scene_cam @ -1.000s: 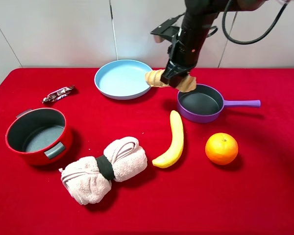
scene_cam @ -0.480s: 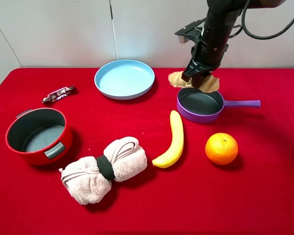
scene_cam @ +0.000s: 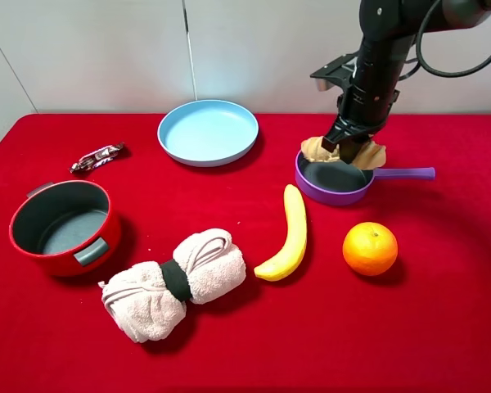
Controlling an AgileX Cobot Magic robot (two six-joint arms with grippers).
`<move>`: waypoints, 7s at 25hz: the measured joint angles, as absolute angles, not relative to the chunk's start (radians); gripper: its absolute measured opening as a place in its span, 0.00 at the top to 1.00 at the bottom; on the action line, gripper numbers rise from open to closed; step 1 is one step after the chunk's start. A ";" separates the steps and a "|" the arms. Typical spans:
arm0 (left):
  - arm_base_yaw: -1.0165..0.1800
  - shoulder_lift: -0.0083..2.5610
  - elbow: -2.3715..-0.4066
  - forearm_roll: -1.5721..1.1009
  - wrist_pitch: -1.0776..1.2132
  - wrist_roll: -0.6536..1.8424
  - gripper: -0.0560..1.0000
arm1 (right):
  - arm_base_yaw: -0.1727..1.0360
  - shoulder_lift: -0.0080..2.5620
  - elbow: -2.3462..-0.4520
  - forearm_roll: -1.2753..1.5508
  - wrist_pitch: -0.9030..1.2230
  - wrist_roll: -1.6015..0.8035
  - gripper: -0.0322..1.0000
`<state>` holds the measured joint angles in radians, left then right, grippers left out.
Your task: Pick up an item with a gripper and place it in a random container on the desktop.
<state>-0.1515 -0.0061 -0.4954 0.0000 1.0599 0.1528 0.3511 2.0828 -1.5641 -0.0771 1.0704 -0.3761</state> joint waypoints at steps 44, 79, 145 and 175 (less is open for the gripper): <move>-0.152 -0.006 -0.495 0.000 1.060 0.153 0.01 | 0.337 2.152 -1.560 -0.119 0.971 -0.358 0.82; -0.152 -0.006 -0.495 0.000 1.060 0.153 0.01 | 0.337 2.151 -1.560 -0.127 1.005 -0.306 0.30; -0.152 -0.006 -0.495 0.000 1.060 0.152 0.01 | 0.301 0.350 -0.543 -0.007 1.058 -0.040 0.30; -0.152 -0.006 -0.495 0.000 1.060 0.152 0.01 | 0.301 -0.006 -0.502 0.007 1.020 -0.022 0.30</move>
<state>-0.1515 -0.0061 -0.4954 0.0000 1.0599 0.1519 0.3014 -0.0057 -0.5016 0.0068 1.0203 -0.0217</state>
